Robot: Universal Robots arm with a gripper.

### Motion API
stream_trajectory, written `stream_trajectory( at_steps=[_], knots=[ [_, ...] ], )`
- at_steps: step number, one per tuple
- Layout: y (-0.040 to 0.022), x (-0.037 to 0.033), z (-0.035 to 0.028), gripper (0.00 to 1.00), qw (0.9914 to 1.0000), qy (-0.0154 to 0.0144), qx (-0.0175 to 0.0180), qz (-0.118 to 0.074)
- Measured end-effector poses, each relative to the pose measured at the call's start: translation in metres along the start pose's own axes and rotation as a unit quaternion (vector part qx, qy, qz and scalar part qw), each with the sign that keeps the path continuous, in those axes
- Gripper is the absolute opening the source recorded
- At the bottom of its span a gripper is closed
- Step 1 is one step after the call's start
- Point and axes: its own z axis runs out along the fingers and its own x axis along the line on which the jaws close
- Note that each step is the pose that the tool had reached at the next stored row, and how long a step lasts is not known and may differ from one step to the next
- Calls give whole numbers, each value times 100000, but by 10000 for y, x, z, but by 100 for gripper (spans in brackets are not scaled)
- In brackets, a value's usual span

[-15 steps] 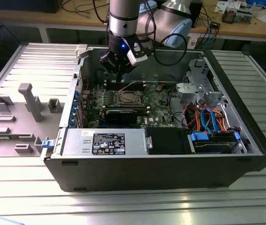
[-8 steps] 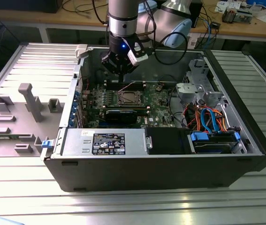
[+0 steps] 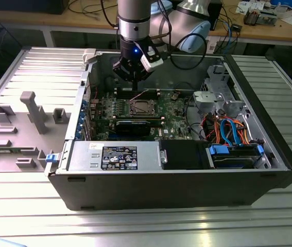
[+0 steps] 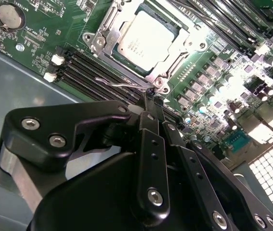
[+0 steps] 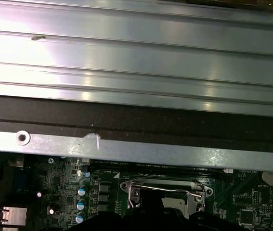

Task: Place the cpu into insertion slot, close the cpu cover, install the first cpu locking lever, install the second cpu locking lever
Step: 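Install the first cpu locking lever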

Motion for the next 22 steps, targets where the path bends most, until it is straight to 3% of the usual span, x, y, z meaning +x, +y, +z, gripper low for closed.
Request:
stream_trajectory(
  at_steps=[2,5,22],
  knots=[
    [0,0,4,11,99998,-10,24,586],
    [0,1,19,11,99954,-32,120,3028],
    [-1,2,58,11,99950,-40,128,3172]
  ],
)
